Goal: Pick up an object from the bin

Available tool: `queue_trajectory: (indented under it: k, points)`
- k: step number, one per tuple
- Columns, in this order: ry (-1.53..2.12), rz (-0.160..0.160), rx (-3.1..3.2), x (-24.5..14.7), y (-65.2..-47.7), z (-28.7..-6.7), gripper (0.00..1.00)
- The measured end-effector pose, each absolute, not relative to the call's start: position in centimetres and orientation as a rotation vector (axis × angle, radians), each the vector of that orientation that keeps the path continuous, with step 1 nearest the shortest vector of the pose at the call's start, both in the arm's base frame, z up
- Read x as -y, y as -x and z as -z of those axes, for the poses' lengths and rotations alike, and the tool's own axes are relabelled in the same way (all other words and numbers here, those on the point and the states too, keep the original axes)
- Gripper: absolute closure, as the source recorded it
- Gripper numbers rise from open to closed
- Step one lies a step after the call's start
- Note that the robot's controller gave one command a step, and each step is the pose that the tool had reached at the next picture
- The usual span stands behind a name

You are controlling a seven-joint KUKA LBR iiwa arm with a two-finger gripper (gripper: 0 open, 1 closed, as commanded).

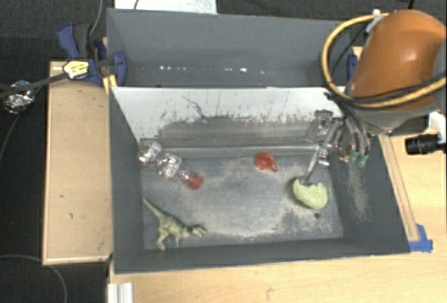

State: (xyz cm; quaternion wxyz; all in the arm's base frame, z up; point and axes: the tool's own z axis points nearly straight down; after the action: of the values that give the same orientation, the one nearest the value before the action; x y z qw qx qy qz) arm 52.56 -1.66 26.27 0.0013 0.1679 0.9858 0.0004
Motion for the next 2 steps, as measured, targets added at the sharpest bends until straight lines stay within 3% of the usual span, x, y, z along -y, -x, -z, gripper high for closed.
queue_trajectory:
  k: [1,2]
  points:
    - [-0.209,-0.001,-3.125,3.6,-50.2,-25.7,0.00]
    - [-0.141,0.000,-3.122,4.1,-50.8,-21.1,0.00]
